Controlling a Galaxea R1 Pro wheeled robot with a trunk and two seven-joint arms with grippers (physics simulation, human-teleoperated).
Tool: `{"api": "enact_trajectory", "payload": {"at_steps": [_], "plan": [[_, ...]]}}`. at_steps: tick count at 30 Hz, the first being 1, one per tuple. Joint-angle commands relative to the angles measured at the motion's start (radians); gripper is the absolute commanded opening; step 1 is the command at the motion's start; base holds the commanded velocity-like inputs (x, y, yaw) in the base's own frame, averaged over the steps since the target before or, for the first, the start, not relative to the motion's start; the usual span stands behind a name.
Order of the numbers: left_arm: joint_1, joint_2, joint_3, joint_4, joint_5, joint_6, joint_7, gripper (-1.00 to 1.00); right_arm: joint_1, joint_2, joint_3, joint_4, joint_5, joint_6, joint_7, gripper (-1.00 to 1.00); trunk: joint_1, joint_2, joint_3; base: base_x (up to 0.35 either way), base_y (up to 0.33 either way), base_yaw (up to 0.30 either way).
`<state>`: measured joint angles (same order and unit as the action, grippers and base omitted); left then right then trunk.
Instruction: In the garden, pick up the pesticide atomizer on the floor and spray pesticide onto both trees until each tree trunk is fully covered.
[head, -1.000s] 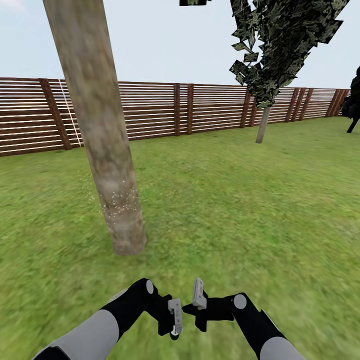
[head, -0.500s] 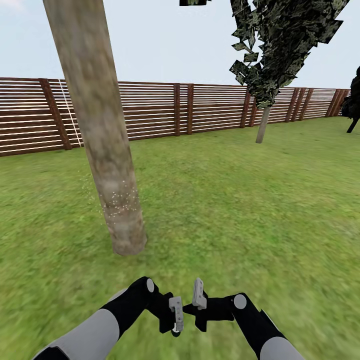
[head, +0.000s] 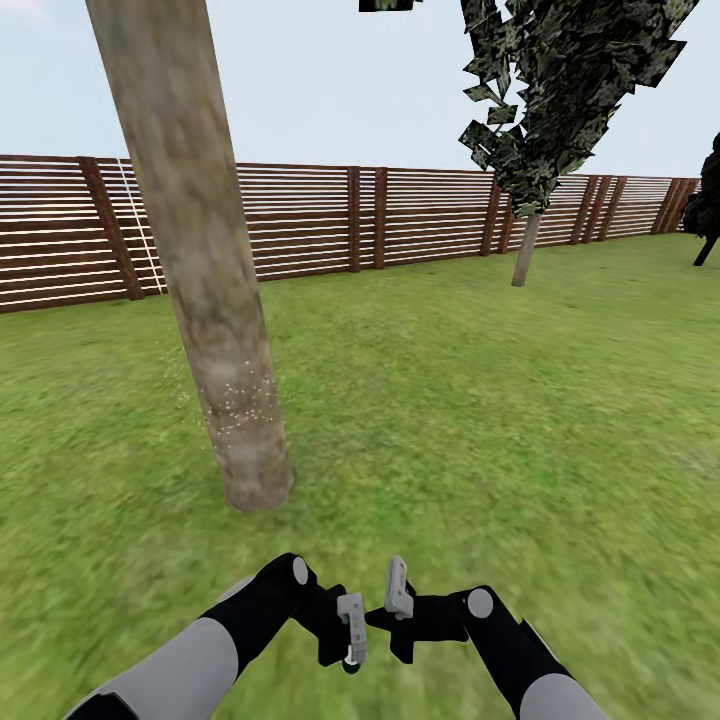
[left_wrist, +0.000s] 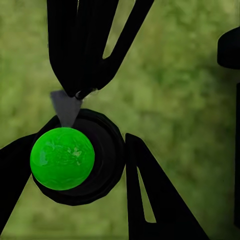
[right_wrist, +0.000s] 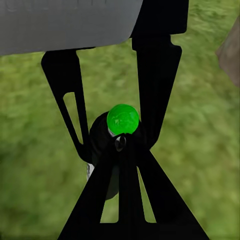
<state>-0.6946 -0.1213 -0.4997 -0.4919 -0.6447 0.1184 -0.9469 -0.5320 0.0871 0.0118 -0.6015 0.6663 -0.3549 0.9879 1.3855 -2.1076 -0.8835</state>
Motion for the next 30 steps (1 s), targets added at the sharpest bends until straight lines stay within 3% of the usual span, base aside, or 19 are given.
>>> {"api": "enact_trajectory", "payload": {"at_steps": [1,23,28,30], "plan": [[0.0,0.0,-0.001,-0.002,0.0,0.01,-0.004,-1.0,0.0,0.0,-0.001,-0.001,0.007,-0.004,0.001,-1.0,0.0,0.0,-0.001,0.0,0.0,0.0],[0.0,0.0,0.0,-0.023,0.005,0.01,-0.01,-1.0,0.0,-0.002,-0.001,0.002,0.009,-0.004,0.0,-1.0,0.0,0.0,-0.001,0.0,0.0,0.0],[0.0,0.011,0.006,-0.008,0.0,0.009,-0.01,-1.0,0.0,-0.003,-0.001,0.001,0.009,-0.004,0.0,-1.0,0.0,0.0,-0.001,0.0,0.0,0.0],[0.0,0.031,0.008,-0.004,-0.001,0.009,-0.01,-1.0,0.0,-0.003,-0.001,0.0,0.009,-0.004,0.0,-1.0,0.0,0.0,-0.001,0.0,0.0,0.0]]}}
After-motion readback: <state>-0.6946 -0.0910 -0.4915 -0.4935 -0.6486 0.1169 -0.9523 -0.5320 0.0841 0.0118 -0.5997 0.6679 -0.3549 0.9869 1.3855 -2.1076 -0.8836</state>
